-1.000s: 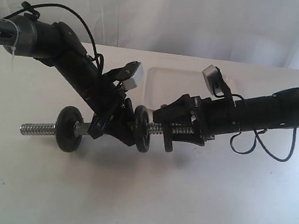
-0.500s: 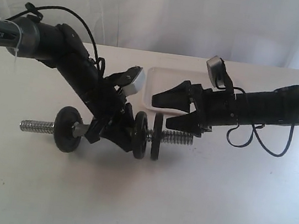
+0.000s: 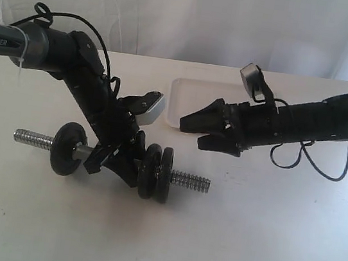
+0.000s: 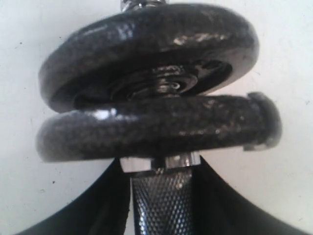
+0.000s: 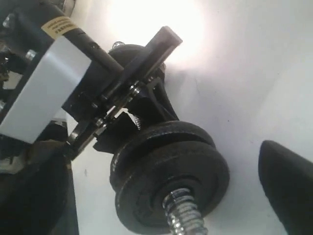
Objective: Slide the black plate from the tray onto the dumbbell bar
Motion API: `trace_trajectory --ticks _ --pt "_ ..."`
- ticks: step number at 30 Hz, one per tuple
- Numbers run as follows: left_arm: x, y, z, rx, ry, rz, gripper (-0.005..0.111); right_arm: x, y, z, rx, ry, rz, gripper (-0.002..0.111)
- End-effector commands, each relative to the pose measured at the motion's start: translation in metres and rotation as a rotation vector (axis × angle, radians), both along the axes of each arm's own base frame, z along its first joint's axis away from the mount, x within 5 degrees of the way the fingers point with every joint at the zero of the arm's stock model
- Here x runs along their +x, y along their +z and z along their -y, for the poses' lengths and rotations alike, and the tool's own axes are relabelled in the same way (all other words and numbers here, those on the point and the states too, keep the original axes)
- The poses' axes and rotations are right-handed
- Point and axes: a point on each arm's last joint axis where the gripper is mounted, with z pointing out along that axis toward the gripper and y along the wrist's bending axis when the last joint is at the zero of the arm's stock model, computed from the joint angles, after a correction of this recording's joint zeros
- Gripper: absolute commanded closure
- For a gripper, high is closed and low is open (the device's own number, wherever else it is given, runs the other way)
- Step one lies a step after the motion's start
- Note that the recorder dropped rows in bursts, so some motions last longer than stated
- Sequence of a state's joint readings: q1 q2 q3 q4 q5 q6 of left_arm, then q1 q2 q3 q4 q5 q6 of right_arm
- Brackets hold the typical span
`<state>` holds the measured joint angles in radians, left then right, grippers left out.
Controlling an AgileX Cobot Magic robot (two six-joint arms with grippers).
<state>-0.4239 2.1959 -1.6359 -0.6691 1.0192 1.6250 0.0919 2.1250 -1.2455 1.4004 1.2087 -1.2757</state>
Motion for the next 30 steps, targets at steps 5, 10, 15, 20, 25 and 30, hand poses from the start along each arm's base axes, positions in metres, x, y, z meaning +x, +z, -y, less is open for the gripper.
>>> trace_trajectory --ticks 5,10,15,20,25,30 --pt "0.007 0.070 0.033 -0.606 0.290 -0.233 0.107 -0.001 0.029 0.031 -0.388 0.080 0.085 0.064" --pt "0.014 0.070 0.034 -0.618 0.361 -0.202 0.107 -0.002 0.038 0.046 -0.598 0.019 0.090 0.107" --pt "0.022 0.075 0.036 -0.679 0.439 -0.173 0.107 -0.002 0.049 0.058 -0.744 -0.061 0.114 0.108" --pt "0.031 0.076 0.035 -0.715 0.520 -0.110 0.107 -0.001 0.056 0.070 -0.865 -0.166 0.100 0.108" --pt "0.039 0.078 0.035 -0.742 0.588 -0.057 0.107 -0.003 0.054 0.071 -0.873 -0.154 0.082 0.108" --pt "0.042 0.081 0.034 -0.783 0.607 -0.029 0.107 -0.005 0.052 0.071 -0.874 -0.154 0.076 0.108"
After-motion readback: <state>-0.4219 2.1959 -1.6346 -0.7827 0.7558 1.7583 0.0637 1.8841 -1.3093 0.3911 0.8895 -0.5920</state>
